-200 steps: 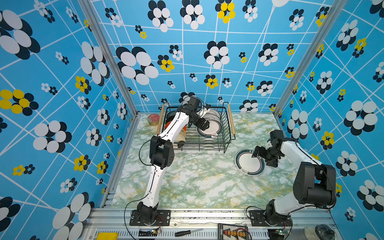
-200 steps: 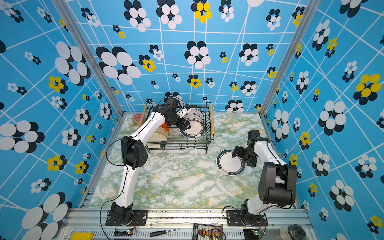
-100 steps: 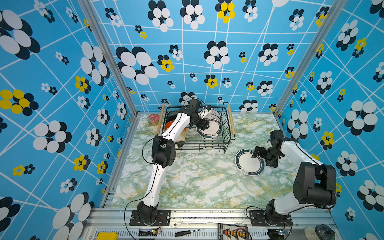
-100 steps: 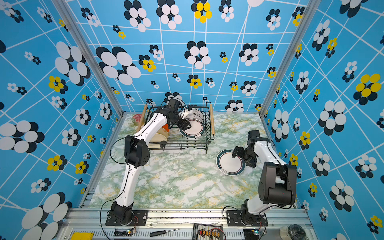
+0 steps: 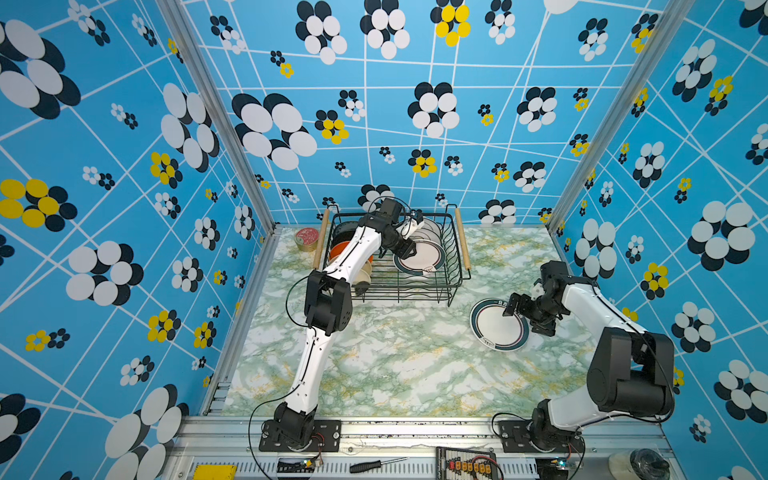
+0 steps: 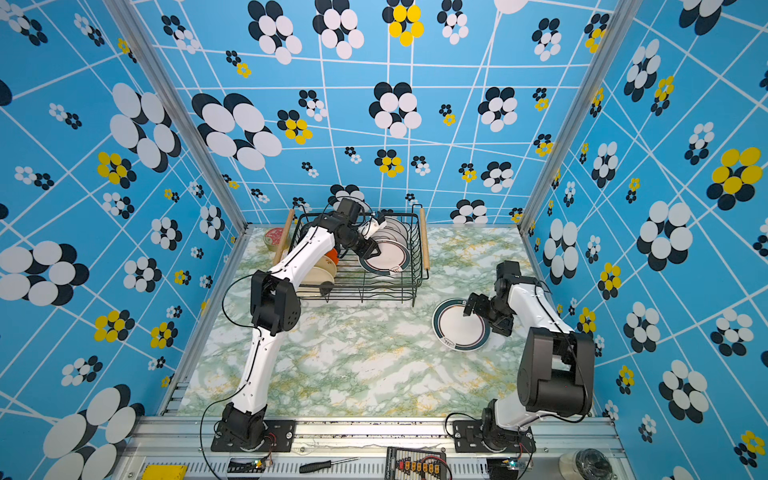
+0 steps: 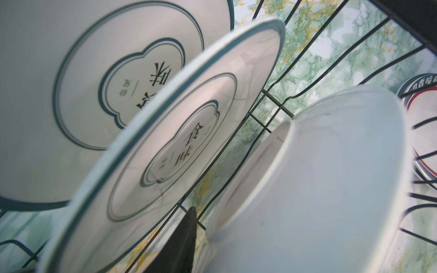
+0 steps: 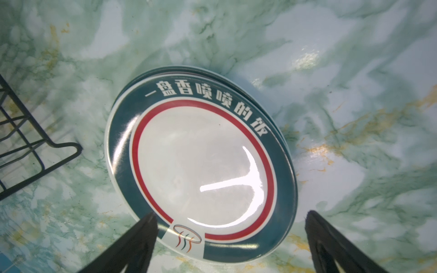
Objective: Unload the plates from the dish rack
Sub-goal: 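Position the left gripper at the next green-rimmed white plate in the rack, then lift the red-ringed plate in the rack with the left gripper while the right approaches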
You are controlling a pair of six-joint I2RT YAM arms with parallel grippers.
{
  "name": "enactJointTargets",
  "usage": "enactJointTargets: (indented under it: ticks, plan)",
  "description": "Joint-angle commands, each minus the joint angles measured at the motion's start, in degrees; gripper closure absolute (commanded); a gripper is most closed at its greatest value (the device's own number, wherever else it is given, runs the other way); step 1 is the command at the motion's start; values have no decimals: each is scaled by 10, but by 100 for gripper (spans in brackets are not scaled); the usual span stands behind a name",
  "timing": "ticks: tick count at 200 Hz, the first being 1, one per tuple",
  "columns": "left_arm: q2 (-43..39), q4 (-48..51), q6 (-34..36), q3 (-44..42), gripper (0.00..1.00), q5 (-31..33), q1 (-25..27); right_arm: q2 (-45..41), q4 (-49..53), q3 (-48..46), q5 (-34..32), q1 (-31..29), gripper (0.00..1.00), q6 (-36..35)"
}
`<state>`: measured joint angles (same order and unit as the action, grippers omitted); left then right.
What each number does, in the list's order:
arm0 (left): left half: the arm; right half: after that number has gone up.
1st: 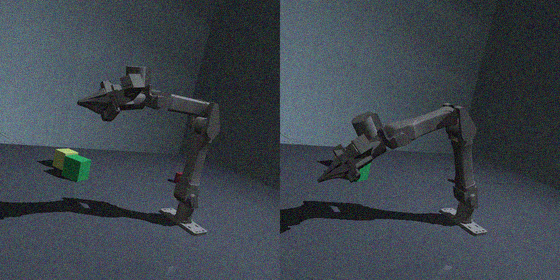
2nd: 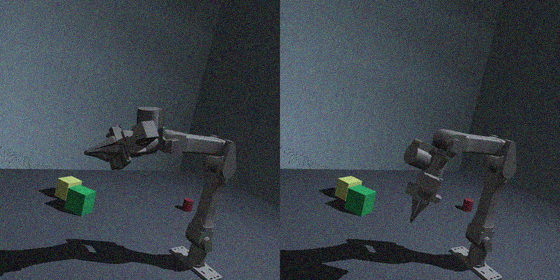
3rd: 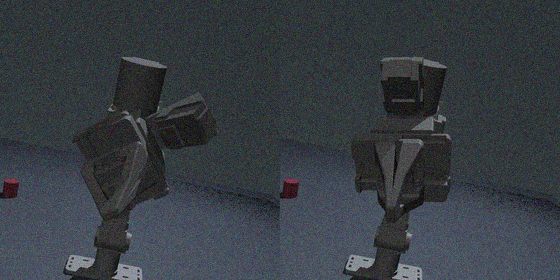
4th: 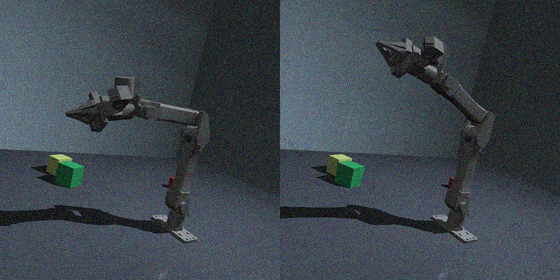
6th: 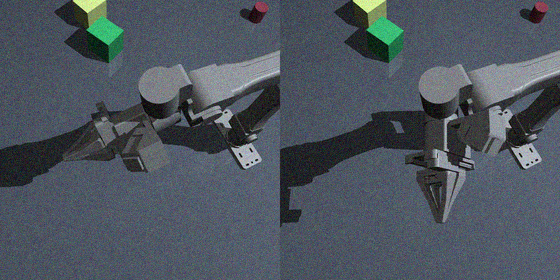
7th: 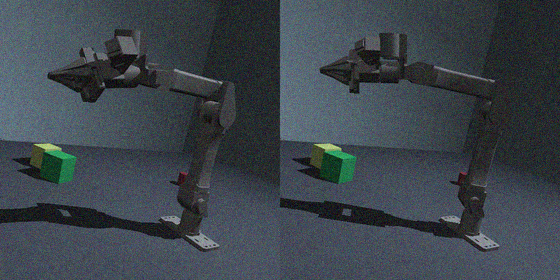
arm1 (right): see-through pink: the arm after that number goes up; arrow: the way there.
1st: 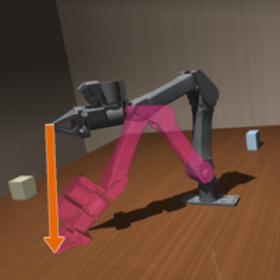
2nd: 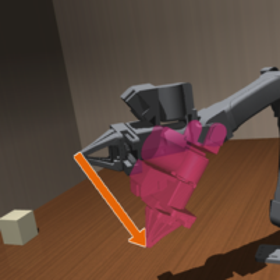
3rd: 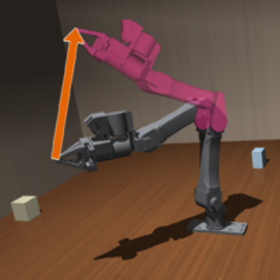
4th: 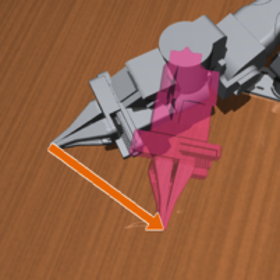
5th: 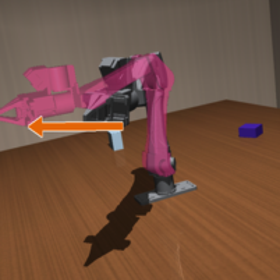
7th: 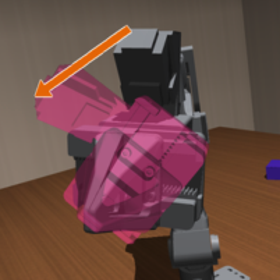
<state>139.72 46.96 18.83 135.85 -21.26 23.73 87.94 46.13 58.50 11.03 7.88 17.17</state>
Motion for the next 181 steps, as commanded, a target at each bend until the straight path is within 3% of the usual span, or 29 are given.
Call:
enactJointTargets:
  ticks: [1, 140, 181]
  plan:
    - [15, 20, 11, 10, 61, -8, 6, -12, 13, -9, 5, -1, 1, -1]
    - [2, 47, 34, 7, 88, 4, 5, -10, 4, -12, 22, -1, 1, 3]
    - [-6, 54, 33, 4, 91, 10, 4, -8, -1, -13, 27, -1, 1, 2]
